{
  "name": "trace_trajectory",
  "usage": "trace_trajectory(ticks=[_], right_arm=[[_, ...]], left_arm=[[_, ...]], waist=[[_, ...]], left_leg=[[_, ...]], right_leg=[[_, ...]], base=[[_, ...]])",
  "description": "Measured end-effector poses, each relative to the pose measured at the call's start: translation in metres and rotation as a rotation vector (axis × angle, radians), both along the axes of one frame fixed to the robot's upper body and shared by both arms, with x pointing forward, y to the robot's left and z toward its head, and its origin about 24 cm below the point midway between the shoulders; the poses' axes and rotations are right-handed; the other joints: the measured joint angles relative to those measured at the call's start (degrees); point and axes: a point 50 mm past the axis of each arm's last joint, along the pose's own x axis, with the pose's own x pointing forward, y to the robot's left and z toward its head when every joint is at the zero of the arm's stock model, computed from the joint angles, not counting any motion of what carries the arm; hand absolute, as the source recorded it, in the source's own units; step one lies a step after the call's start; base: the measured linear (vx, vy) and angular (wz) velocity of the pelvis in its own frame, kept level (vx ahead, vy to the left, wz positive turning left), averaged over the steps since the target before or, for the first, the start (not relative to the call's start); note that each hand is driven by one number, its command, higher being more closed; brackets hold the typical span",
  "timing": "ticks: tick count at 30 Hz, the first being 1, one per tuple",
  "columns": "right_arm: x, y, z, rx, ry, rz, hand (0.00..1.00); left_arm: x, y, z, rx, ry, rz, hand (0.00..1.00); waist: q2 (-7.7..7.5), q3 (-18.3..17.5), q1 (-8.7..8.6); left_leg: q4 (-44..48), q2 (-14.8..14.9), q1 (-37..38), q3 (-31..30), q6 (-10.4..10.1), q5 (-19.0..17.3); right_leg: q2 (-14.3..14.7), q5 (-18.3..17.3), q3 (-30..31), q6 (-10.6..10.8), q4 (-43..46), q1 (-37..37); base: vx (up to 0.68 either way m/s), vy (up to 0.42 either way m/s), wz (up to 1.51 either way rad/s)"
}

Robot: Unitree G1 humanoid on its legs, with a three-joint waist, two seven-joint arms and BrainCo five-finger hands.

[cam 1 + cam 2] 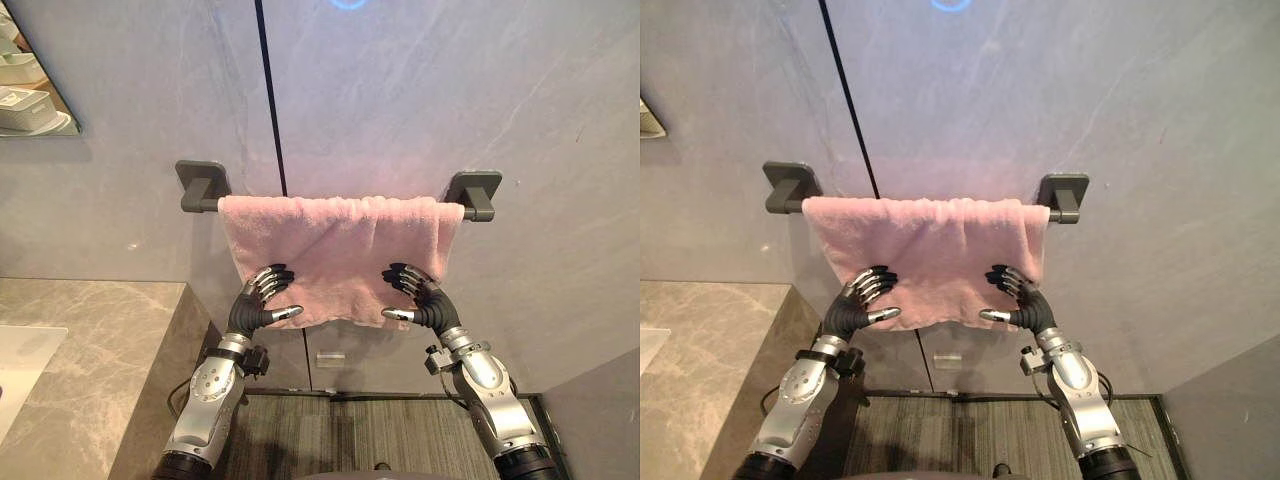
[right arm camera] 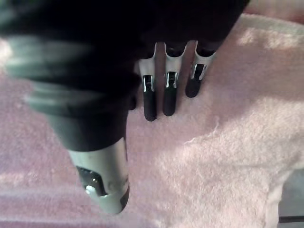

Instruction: Organize washtable

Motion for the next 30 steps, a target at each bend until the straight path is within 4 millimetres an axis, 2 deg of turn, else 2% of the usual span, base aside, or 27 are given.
trace_trajectory(ticks=[9,13,19,23,30], right_arm=[[0.008,-0.007,-0.003,0.018,0.012,-0.091,0.0],[0.008,-0.021,-0.002,0.075,0.003,-0.186,0.0],[0.002,-0.038,-0.004,0.163,0.002,-0.318,0.0],[-0.007,-0.049,0.002,0.191,-0.041,-0.402,0.0],[-0.02,-0.052,0.006,0.298,-0.074,-0.465,0.0]], left_arm=[[0.001,0.008,-0.005,-0.033,0.016,0.101,0.0],[0.001,0.017,-0.003,-0.046,0.008,0.15,0.0],[0.0,0.023,-0.003,-0.086,0.002,0.224,0.0],[-0.006,0.025,0.001,-0.12,-0.023,0.261,0.0],[-0.015,0.025,0.005,-0.156,-0.045,0.298,0.0]], waist=[[-0.41,-0.18,-0.05],[-0.43,-0.18,-0.02],[-0.54,-0.15,-0.05],[-0.53,-0.15,-0.13],[-0.5,-0.15,-0.14]], left_leg=[[0.04,-0.02,-0.11,-0.15,0.01,0.0],[0.04,-0.02,-0.18,-0.38,0.0,0.0],[-0.03,-0.07,0.26,-0.39,0.0,0.0],[-0.06,-0.06,0.35,-0.39,0.0,0.0],[-0.05,-0.05,0.49,-0.38,0.0,0.0]], right_leg=[[-0.03,-0.01,-0.11,0.0,0.06,-0.01],[-0.03,-0.03,-0.31,0.02,0.07,-0.01],[-0.05,-0.05,-0.4,0.03,0.04,0.01],[-0.04,-0.05,-0.43,0.03,-0.04,0.11],[-0.05,-0.04,-0.46,0.03,-0.05,0.23]], base=[[-0.02,-0.006,0.0],[-0.01,-0.002,0.01],[0.0,0.0,0.0],[0.0,0.0,0.0],[0.0,0.0,0.0]])
